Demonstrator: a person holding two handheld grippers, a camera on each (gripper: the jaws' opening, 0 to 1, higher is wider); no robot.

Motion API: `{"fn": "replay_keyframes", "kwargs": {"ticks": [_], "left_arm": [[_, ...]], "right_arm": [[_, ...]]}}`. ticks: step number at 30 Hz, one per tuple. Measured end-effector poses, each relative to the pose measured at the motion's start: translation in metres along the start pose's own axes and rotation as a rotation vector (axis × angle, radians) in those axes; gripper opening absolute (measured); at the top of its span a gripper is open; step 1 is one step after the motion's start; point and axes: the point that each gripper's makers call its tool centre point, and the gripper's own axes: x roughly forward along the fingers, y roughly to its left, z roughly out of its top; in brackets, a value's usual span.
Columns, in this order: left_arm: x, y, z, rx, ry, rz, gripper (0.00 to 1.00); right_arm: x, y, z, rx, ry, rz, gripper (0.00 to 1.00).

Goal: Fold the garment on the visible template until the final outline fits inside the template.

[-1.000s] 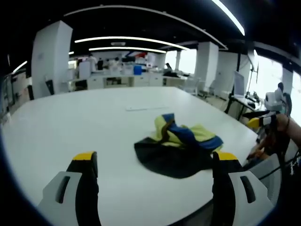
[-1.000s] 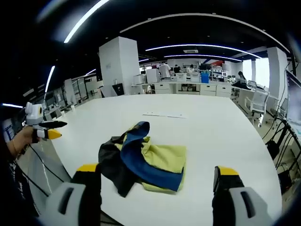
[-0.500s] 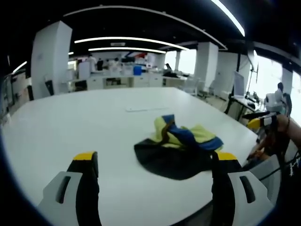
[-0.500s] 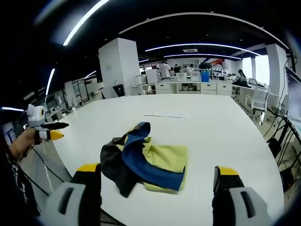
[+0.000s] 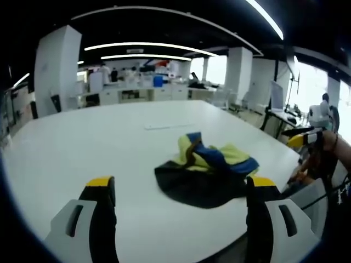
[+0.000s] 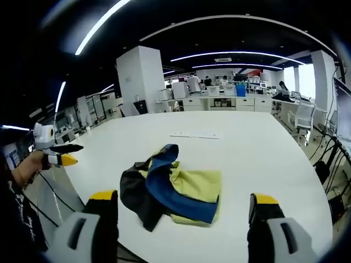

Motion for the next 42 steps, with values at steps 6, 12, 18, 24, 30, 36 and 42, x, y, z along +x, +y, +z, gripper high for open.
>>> {"fn": "replay_keyframes", "kwargs": {"ticks": [6,12,18,24,30,36,42], "left_arm": [[0.002,-0.003,-0.001,0.002,-0.001,-0.006,0.95],[0.011,-0.003,0.002,0.013,-0.018,-0.026,0.91],[0.024,-0.008,-0.003,0.038,-0.005,-0.056,0.88],[0.039,-0.010,-0.011,0.065,0.027,-0.068,0.80],[0.055,-0.002,-0.015,0.032,0.032,-0.064,0.71],[0.071,0.000,-0.022,-0.020,0.046,-0.071,0.67],[0.089,0.008,-0.035,-0.074,0.067,-0.062,0.64]], "right_arm": [[0.002,0.001,-0.002,-0.004,0.003,0.004,1.00],[0.008,0.004,-0.005,-0.034,0.018,0.024,1.00],[0.020,0.016,-0.003,-0.060,0.024,0.065,1.00],[0.039,0.032,0.002,-0.052,0.019,0.129,0.96],[0.061,0.046,0.011,-0.036,0.006,0.184,0.88],[0.086,0.060,0.015,-0.045,0.012,0.239,0.83],[0.110,0.071,0.011,-0.008,0.030,0.283,0.74]]}}
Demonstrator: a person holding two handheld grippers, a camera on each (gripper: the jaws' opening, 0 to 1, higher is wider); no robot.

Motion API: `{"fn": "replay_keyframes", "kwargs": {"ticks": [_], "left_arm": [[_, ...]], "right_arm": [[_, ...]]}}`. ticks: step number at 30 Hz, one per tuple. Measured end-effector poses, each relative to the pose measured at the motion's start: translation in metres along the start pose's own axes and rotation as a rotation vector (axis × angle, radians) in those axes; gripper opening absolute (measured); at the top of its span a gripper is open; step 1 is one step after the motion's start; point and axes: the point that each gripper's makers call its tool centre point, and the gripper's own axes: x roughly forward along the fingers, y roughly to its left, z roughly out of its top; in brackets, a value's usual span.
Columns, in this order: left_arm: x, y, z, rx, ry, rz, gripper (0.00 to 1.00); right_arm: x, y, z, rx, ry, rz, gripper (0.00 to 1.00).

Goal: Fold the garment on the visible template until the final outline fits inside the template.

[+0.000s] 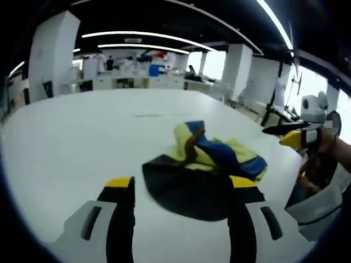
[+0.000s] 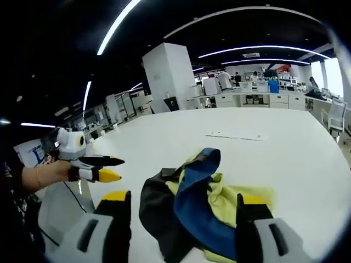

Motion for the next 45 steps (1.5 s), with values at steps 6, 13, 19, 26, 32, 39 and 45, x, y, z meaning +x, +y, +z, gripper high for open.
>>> {"fn": "replay_keyframes", "kwargs": {"ticks": [6,13,19,26,32,39,45], "left_arm": [[0.016,0.018,-0.005,0.010,-0.010,0.034,0.55],[0.035,0.031,-0.022,-0.076,0.019,0.047,0.49],[0.048,0.037,-0.036,-0.104,0.051,0.057,0.43],[0.057,0.039,-0.045,-0.117,0.054,0.069,0.36],[0.060,0.037,-0.053,-0.073,0.093,0.079,0.28],[0.066,0.041,-0.059,-0.097,0.120,0.106,0.21],[0.070,0.041,-0.062,-0.046,0.153,0.158,0.11]], "right_arm": [[0.027,0.001,-0.004,0.027,0.026,0.055,0.65],[0.056,-0.006,-0.005,0.066,0.024,0.072,0.46],[0.078,-0.003,-0.016,0.084,0.060,0.090,0.40],[0.092,-0.008,-0.026,0.108,0.088,0.075,0.30],[0.093,-0.009,-0.035,0.118,0.089,0.048,0.13],[0.096,-0.006,-0.035,0.143,0.080,0.060,0.05],[0.098,-0.007,-0.033,0.137,0.069,0.052,0.00]]}}
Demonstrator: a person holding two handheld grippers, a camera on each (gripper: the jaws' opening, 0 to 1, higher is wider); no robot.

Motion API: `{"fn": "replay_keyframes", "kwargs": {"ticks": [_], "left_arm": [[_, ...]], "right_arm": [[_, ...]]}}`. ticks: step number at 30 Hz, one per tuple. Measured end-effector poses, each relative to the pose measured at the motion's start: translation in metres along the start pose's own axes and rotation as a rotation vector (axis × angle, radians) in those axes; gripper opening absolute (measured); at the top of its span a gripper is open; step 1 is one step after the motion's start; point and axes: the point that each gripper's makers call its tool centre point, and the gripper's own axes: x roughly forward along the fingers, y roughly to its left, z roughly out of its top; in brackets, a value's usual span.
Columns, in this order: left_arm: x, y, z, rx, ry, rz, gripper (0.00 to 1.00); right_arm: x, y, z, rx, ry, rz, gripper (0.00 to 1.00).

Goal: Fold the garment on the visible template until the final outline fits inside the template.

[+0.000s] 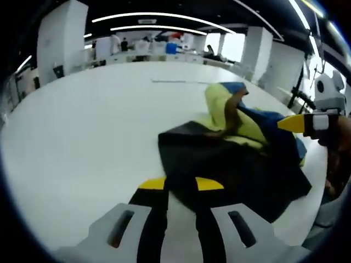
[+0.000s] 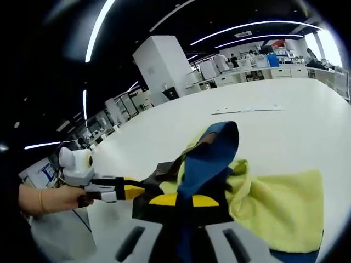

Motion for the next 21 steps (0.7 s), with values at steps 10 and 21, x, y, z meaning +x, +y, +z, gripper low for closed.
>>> {"fn": "replay_keyframes", "kwargs": {"ticks": [10,21], "left_arm": [[-0.006,0.004,0.006,0.056,-0.004,0.015,0.00],[-0.026,0.002,0.065,0.085,-0.112,-0.033,0.00]], "right_arm": [[-0.006,-0.008,0.005,-0.052,-0.013,-0.036,0.00],[-0.034,-0.036,0.034,-0.134,-0.020,-0.118,0.00]]}}
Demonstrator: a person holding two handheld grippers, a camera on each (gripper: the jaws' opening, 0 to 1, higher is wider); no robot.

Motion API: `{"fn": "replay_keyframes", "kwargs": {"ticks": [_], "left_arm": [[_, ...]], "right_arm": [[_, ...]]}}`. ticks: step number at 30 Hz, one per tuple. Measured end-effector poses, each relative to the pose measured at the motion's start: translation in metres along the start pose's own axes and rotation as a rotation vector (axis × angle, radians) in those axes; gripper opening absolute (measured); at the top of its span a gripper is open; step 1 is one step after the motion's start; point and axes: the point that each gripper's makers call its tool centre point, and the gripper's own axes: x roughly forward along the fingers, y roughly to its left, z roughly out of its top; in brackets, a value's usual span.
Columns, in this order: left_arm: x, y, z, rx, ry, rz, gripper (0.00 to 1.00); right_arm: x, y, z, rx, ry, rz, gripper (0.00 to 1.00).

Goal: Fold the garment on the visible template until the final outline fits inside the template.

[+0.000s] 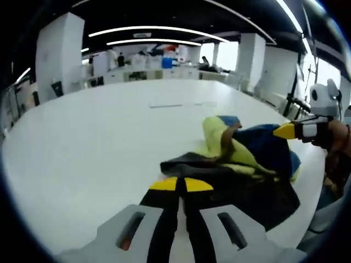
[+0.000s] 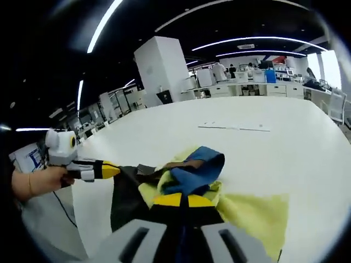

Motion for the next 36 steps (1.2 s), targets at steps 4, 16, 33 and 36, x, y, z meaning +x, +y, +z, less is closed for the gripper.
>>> {"fn": "replay_keyframes", "kwargs": {"ticks": [4,16,33,36], "left_arm": [[-0.001,-0.001,0.019,0.020,-0.024,-0.013,0.00],[0.008,0.017,0.062,0.137,-0.024,-0.019,0.00],[0.067,0.079,0.083,0.108,-0.011,0.039,0.00],[0.080,0.082,0.082,0.108,-0.014,0.042,0.00]], "right_arm": [[-0.008,-0.013,0.016,0.006,-0.022,-0.008,0.00],[-0.020,-0.064,0.054,-0.076,-0.017,-0.068,0.00],[-0.028,-0.169,0.057,-0.088,0.063,-0.225,0.00],[-0.025,-0.187,0.052,-0.040,0.067,-0.243,0.00]]}}
